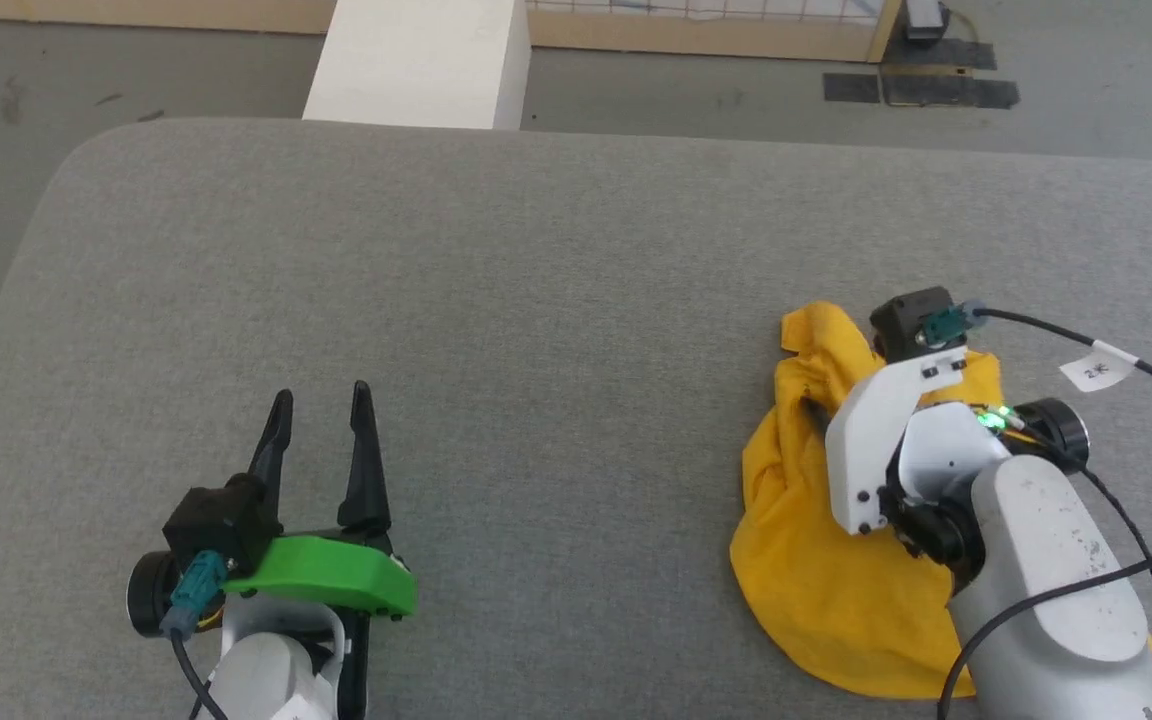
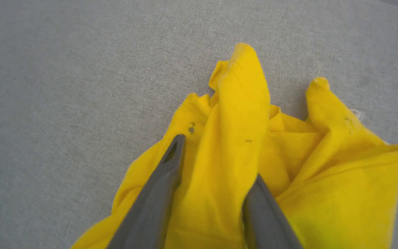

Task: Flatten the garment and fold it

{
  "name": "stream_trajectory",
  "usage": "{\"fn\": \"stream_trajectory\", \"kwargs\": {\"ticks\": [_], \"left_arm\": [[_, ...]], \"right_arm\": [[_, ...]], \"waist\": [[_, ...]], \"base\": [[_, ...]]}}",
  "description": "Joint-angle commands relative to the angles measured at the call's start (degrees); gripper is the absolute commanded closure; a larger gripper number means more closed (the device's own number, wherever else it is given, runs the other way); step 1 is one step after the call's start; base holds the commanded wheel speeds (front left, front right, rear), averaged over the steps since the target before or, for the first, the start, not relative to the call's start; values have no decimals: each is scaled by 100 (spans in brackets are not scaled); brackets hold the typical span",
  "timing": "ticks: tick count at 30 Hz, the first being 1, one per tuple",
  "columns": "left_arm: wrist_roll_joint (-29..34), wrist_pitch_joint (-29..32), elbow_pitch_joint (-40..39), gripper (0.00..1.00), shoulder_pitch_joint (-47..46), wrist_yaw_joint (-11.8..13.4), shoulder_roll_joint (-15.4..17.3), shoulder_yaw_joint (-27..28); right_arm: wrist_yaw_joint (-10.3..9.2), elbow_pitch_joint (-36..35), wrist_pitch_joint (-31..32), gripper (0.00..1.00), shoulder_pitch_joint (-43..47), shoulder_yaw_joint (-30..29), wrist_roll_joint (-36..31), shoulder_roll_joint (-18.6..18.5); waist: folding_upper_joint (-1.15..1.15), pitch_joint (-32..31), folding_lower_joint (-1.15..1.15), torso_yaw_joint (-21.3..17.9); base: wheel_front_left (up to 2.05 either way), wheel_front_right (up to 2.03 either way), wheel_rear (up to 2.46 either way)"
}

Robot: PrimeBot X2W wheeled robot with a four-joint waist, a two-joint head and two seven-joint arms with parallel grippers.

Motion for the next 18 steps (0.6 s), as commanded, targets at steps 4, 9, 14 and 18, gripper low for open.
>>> {"fn": "stream_trajectory", "kwargs": {"ticks": [4, 9, 14, 18], "left_arm": [[-64, -20, 1, 0, -77, 42, -12, 70], [-17, -20, 40, 0, -64, -10, -12, 112], [30, -20, 76, 0, -20, -57, -13, 150], [39, -20, 104, 0, 24, -93, -13, 150]], "right_arm": [[-8, -207, -587, 100, -171, -306, 28, -1], [-8, -783, -1231, 100, -266, -496, 40, -1], [-8, -1642, -1529, 100, -243, -34, 140, -1], [-8, -2227, -1342, 100, 64, 1145, 258, -1]], "waist": [[0, -33, -1, -15], [0, -189, -1, -107], [0, -336, -1, -156], [0, -433, -1, -134]], "base": [[0, 0, 0], [0, 0, 0], [0, 0, 0], [0, 0, 0]]}}
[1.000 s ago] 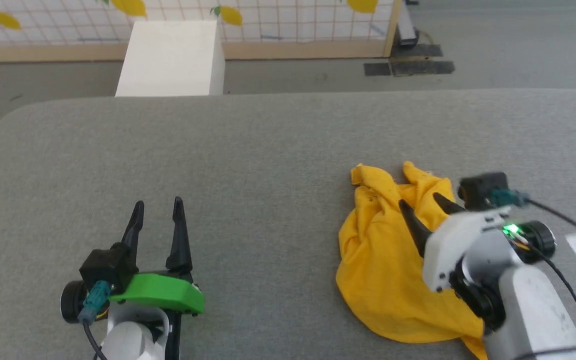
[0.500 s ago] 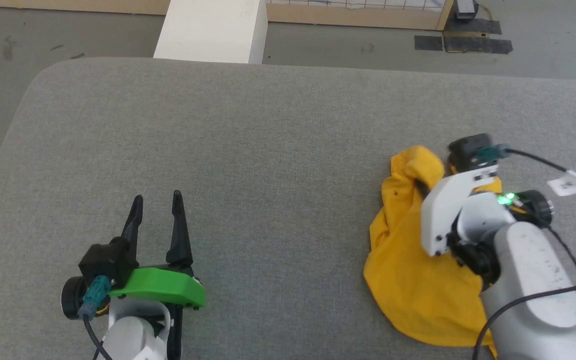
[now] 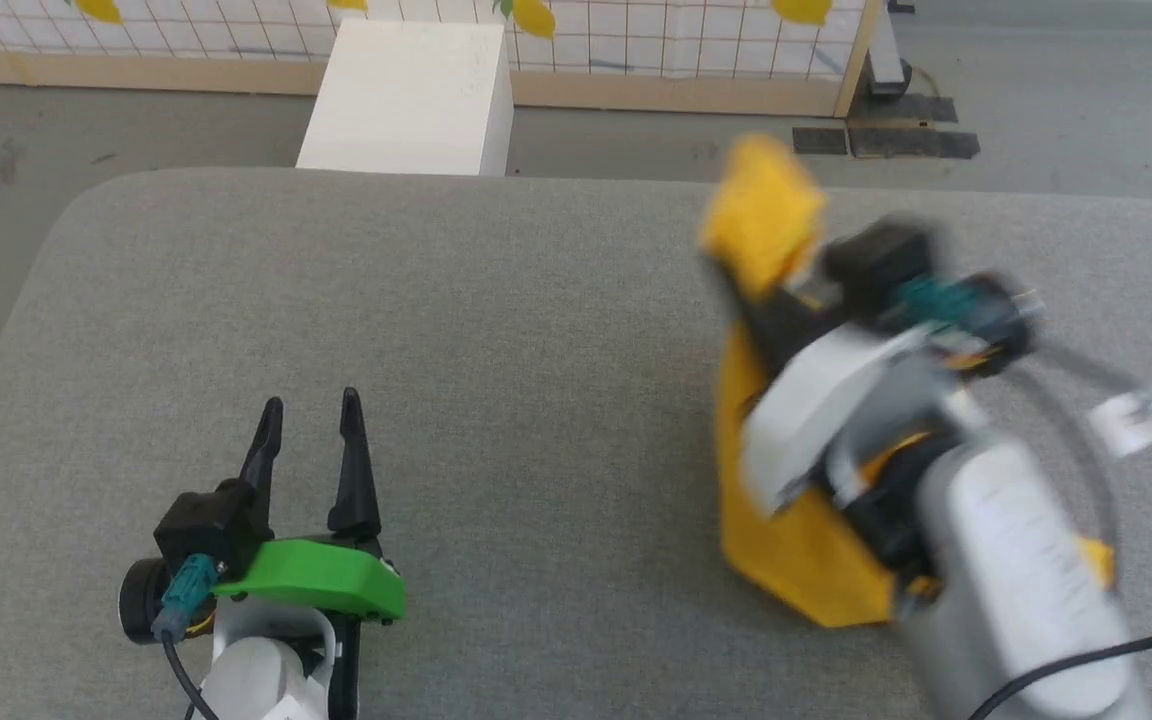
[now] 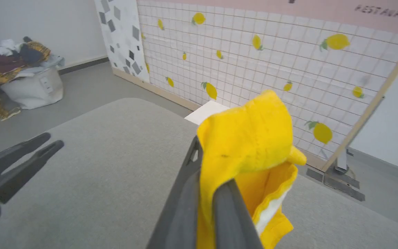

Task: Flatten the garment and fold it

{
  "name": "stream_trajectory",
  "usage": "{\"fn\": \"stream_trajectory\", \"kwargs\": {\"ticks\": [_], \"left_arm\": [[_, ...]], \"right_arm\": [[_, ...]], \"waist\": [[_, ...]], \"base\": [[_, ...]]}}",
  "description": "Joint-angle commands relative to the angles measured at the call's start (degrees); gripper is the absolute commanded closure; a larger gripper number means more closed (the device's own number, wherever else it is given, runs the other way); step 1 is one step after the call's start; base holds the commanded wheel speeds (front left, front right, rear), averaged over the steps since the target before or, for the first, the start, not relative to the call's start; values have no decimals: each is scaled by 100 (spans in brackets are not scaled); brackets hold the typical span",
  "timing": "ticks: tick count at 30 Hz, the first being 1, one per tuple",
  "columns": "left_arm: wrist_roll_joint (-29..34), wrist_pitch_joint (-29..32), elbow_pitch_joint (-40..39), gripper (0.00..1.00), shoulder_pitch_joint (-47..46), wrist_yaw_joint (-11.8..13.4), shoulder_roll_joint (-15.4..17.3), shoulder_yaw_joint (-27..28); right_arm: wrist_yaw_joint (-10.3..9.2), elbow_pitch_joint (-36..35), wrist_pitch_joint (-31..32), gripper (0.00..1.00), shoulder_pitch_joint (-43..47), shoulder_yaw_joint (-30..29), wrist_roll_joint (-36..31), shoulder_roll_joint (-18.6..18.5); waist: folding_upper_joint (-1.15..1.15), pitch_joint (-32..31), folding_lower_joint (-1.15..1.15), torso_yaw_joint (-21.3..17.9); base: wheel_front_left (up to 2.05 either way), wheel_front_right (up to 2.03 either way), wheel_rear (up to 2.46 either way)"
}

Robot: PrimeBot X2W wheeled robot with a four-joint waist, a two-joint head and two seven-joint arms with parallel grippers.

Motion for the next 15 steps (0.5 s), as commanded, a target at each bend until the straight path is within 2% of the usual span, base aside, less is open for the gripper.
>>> {"fn": "stream_trajectory", "kwargs": {"ticks": [1, 6, 10, 11, 12, 13, 15], "left_arm": [[19, -20, 13, 0, 20, -26, -13, 4], [-28, -21, 35, 0, 68, -23, -13, -11], [-33, -21, 48, 0, 109, -27, -13, -10], [-32, -21, 49, 0, 121, -30, -13, -4], [-25, -21, 52, 0, 136, -35, -13, 1], [-22, -21, 57, 0, 146, -37, -13, 7], [-17, -21, 70, 0, 165, -46, -13, 16]], "right_arm": [[-8, -78, 97, 100, 203, 370, 26, 16], [-8, 154, 456, 100, 689, 1812, -49, 5], [-8, 608, 624, 100, 1001, 2572, 131, -77], [-8, 689, 675, 94, 1039, 2721, 206, -110], [-8, 763, 758, 51, 1080, 2913, 336, -164], [-8, 800, 834, 0, 1101, 3046, 467, -212], [-8, 790, 905, 0, 1101, 3173, 710, -326]], "waist": [[0, -47, 0, 21], [0, -82, 0, 153], [0, -86, 0, 269], [0, -87, 0, 287], [0, -86, 0, 308], [0, -90, 0, 319], [0, -103, 0, 339]], "base": [[0, 0, 0], [0, 0, 0], [0, 0, 0], [0, 0, 0], [0, 0, 0], [0, 0, 0], [0, 0, 0]]}}
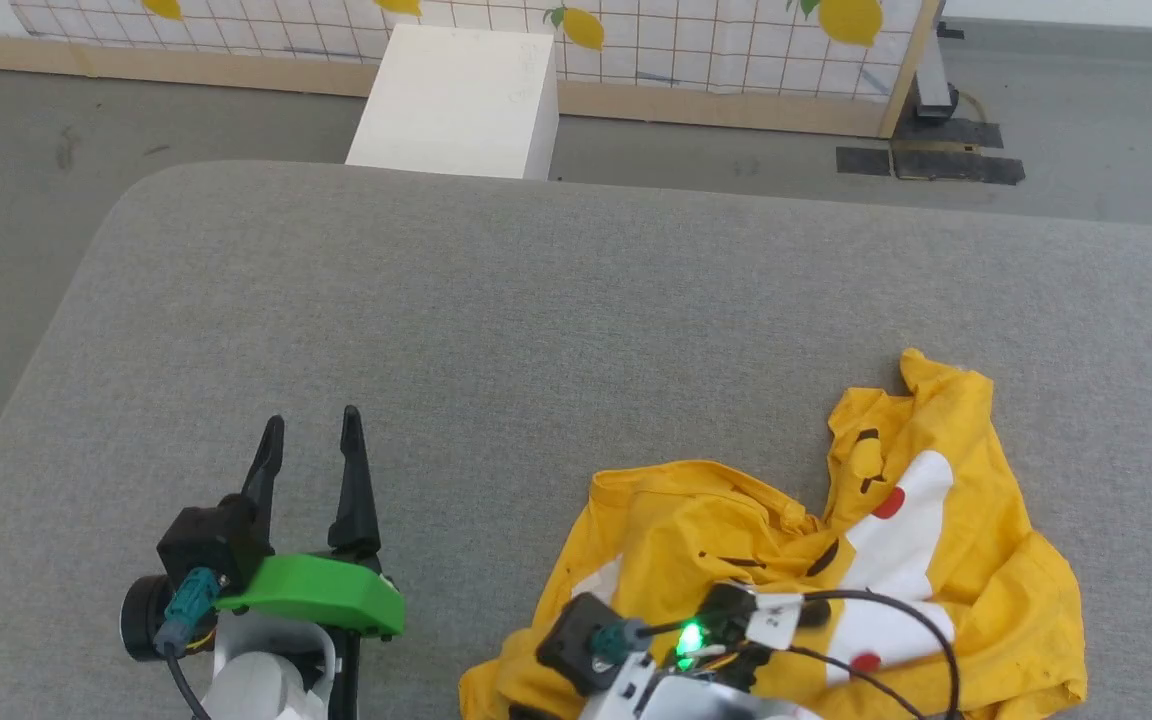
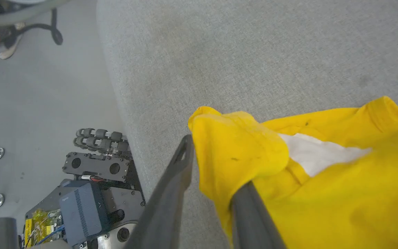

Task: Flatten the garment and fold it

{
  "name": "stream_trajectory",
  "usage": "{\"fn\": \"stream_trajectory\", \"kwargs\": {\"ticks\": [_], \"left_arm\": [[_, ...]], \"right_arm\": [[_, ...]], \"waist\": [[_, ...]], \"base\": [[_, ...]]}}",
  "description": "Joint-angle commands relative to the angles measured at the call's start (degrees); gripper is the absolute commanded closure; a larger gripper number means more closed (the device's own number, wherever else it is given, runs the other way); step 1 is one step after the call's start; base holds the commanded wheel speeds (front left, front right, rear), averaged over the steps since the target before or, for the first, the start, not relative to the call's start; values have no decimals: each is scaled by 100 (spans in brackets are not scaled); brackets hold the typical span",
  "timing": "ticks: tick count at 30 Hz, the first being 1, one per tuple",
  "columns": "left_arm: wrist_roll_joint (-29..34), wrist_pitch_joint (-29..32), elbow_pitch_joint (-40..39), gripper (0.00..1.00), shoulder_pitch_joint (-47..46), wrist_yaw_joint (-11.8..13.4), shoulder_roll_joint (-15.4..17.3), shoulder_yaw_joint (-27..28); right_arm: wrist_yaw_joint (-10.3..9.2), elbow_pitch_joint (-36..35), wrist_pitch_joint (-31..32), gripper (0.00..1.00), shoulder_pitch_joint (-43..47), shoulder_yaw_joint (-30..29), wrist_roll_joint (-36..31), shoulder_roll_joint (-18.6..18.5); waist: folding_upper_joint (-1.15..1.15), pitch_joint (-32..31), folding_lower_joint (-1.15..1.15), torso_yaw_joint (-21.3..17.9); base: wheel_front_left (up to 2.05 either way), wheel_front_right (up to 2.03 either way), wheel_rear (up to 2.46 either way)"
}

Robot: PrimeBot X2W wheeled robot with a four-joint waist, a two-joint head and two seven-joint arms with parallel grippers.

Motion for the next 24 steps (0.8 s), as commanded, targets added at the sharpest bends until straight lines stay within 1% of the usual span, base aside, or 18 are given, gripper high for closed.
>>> {"fn": "stream_trajectory", "kwargs": {"ticks": [1, 4, 6, 9, 13, 14, 16, 19, 24], "left_arm": [[-16, -21, 25, 0, 61, -41, -13, 15], [-6, -21, 37, 0, 105, -43, -13, 8], [5, -21, 59, 0, 124, -66, -13, -7], [27, -21, 112, 0, 142, -107, -13, -77], [98, -21, 254, 0, 148, -219, -13, -306], [211, 52, 473, 0, 121, -384, -8, -635], [250, 326, 618, 0, 97, -500, 8, -897], [254, 1014, 793, 0, 74, -610, 70, -1248], [131, 2445, 839, 0, 103, -683, 197, -1646]], "right_arm": [[-9, -69, -19, 0, -12, -32, 126, -90], [-9, -295, -290, 0, -17, -395, 251, -155], [-9, -508, -631, 0, 22, -849, 198, -146], [-9, -892, -1372, 0, 172, -1882, -134, -34], [-9, -1263, -2105, 0, 525, -3200, -708, 153], [-9, -1347, -2367, 0, 799, -3947, -1073, 234], [-9, -1342, -2410, 0, 983, -4328, -1219, 270], [-9, -1359, -2422, 0, 1220, -4743, -1281, 301], [-9, -1321, -2458, 0, 1423, -5002, -1027, 309]], "waist": [[0, -17, 0, 16], [0, -53, 0, 8], [0, -86, 0, -10], [0, -139, 0, -57], [0, -173, 0, -137], [0, -156, 0, -212], [0, -140, 0, -269], [0, -110, 0, -360], [0, -50, 0, -568]], "base": [[0, 0, 0], [0, 0, 0], [0, 0, 0], [0, 0, 0], [0, 0, 0], [0, 0, 0], [0, 0, 0], [0, 0, 0], [0, 0, 0]]}}
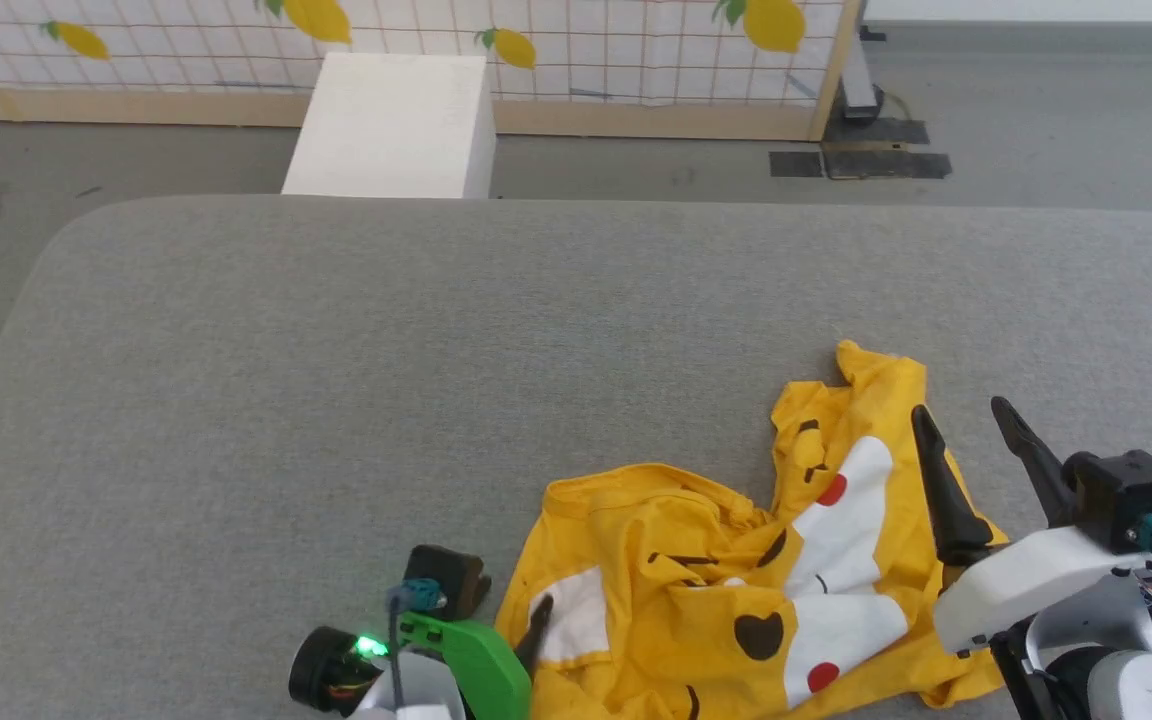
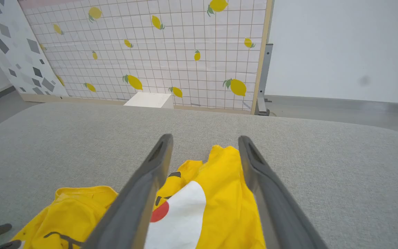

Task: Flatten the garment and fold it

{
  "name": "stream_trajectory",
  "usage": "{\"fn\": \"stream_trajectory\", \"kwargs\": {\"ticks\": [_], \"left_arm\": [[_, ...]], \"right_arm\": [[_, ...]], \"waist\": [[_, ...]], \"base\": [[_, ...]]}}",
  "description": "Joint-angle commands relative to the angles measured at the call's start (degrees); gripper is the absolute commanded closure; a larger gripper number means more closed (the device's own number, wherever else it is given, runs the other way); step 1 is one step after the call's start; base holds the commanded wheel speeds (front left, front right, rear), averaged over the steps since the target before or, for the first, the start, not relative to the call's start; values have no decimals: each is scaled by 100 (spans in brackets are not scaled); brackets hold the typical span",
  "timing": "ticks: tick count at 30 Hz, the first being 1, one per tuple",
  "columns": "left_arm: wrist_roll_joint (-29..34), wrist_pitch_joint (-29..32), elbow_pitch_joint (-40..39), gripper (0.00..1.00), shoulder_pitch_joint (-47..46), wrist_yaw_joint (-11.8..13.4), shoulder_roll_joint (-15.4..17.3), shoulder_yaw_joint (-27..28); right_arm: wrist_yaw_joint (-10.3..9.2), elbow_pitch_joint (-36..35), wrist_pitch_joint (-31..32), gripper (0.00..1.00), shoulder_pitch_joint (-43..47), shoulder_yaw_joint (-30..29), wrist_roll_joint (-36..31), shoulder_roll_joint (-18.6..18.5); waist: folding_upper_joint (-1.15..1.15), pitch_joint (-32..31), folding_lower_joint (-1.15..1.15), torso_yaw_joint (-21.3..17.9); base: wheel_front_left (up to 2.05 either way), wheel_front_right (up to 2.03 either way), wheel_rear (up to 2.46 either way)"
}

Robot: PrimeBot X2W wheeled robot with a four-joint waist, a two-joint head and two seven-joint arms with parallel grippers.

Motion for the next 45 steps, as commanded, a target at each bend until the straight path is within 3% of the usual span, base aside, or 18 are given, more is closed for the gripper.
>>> {"fn": "stream_trajectory", "kwargs": {"ticks": [1, 5, 6, 7, 8, 11, 17, 22, 26, 27, 29, 34, 41, 45], "left_arm": [[-65, 337, -30, 0, 34, -25, 54, -26], [-266, 1711, -166, 0, 211, 23, 103, -113], [-317, 2021, -268, 13, 250, 50, 119, -120], [-351, 2204, -373, 64, 274, 61, 139, -122], [-384, 2322, -523, 100, 284, 86, 168, -93], [-323, 2141, -904, 100, 192, 247, 296, 104], [-172, 1090, -1112, 100, -352, 827, 501, 887], [-231, 330, -700, 100, -1121, 1168, 650, 1523], [-310, 126, -98, 100, -1589, 1274, 713, 1742], [-369, 138, 52, 82, -1658, 1258, 697, 1766], [-448, 84, 308, 0, -1764, 1253, 663, 1807], [-564, -353, 585, 0, -1649, 1236, 452, 1806], [-542, -2039, 282, 0, -1270, 1108, 106, 1677], [-407, -2377, -46, 0, -1072, 1000, -27, 1462]], "right_arm": [[-9, 7, -60, 0, 59, -3, 87, 14], [-9, 59, -110, 0, 52, 31, 250, 15], [-9, 71, -128, 0, 38, 38, 262, 15], [-9, 83, -139, 0, 29, 46, 271, 15], [-9, 96, -148, 0, 17, 54, 286, 15], [-9, 140, -132, 0, -22, 88, 308, 15], [-9, 206, -71, 0, -123, 75, 305, 15], [-9, 255, -4, 0, -303, 37, 292, 16], [-9, 383, 124, 0, -480, -24, 302, 16], [-9, 416, 158, 0, -524, -30, 281, 16], [-9, 496, 196, 0, -649, -63, 263, 16], [-9, 853, 369, 0, -1025, -193, 158, 16], [-9, 1730, 775, 0, -1728, -279, -106, 16], [-9, 2471, 1261, 0, -2208, -452, -317, 16]], "waist": [[0, 57, 0, -138], [0, 121, 0, -328], [0, 140, 0, -370], [0, 155, 0, -401], [0, 181, 0, -435], [0, 268, 0, -506], [0, 451, 0, -518], [0, 713, 0, -495], [0, 911, 0, -489], [0, 948, 0, -489], [0, 1001, 0, -491], [0, 1048, 0, -420], [0, 1034, 0, -133], [0, 1060, 0, 83]], "base": [[0, 0, 0], [0, 0, 0], [0, 0, 0], [0, 0, 0], [0, 0, 0], [0, 0, 0], [0, 0, 0], [0, 0, 0], [0, 0, 0], [0, 0, 0], [0, 0, 0], [0, 0, 0], [0, 0, 0], [0, 0, 0]]}}
